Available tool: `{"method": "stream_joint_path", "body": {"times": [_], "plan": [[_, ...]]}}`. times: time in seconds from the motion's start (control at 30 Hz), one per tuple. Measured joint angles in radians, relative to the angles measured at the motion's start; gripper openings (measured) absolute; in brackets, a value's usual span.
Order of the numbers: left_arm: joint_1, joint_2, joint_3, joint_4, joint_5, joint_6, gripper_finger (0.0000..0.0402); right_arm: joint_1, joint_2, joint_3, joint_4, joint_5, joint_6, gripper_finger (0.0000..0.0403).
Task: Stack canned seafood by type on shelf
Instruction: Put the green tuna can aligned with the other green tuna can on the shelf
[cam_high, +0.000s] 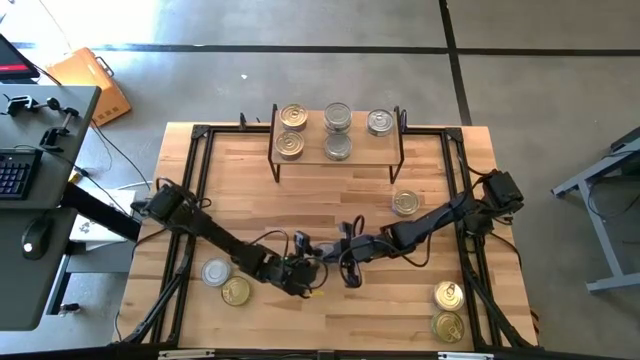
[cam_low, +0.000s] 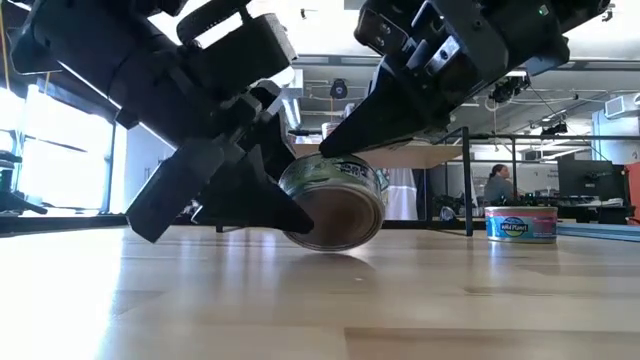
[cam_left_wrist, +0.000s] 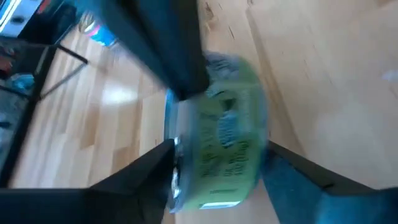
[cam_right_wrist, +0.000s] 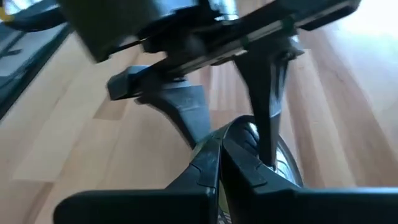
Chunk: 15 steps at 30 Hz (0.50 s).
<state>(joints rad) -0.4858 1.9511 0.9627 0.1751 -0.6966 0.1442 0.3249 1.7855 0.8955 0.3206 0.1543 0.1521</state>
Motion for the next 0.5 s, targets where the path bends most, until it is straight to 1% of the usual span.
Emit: {"method": "stream_joint_path", "body": {"times": [0.1,0.2,0.3,0.37,0.43,0.47,0.5], "plan": [[-0.001,0.000,0.000,0.001,0.012,-0.058,0.0167,0.000,-0.001,0.000,0.012,-0.028,-0.002,0.0011],[-0.008,-0.002,0.001,0.004,0.036,-0.097,0.0122,-0.006,-0.002,0.001,0.042,-0.078,0.016,0.0045],[-0.019,-0.002,0.002,0.004,0.041,-0.117,0.0121,-0.025,-0.007,0.001,0.055,-0.180,-0.009,0.0103],[-0.029,-0.002,0.001,-0.001,0.033,-0.120,0.0121,-0.034,-0.021,0.001,0.053,-0.238,-0.059,0.0148],[-0.039,-0.002,-0.005,0.001,0.029,-0.138,0.0121,-0.028,-0.044,0.003,0.013,-0.260,-0.164,0.0187],[-0.040,-0.003,-0.017,0.014,0.028,-0.153,0.0121,-0.017,-0.054,0.003,-0.015,-0.254,-0.231,0.0202],[-0.042,-0.004,-0.030,0.026,0.026,-0.176,0.0122,-0.002,-0.062,0.003,-0.043,-0.220,-0.285,0.0213]]}}
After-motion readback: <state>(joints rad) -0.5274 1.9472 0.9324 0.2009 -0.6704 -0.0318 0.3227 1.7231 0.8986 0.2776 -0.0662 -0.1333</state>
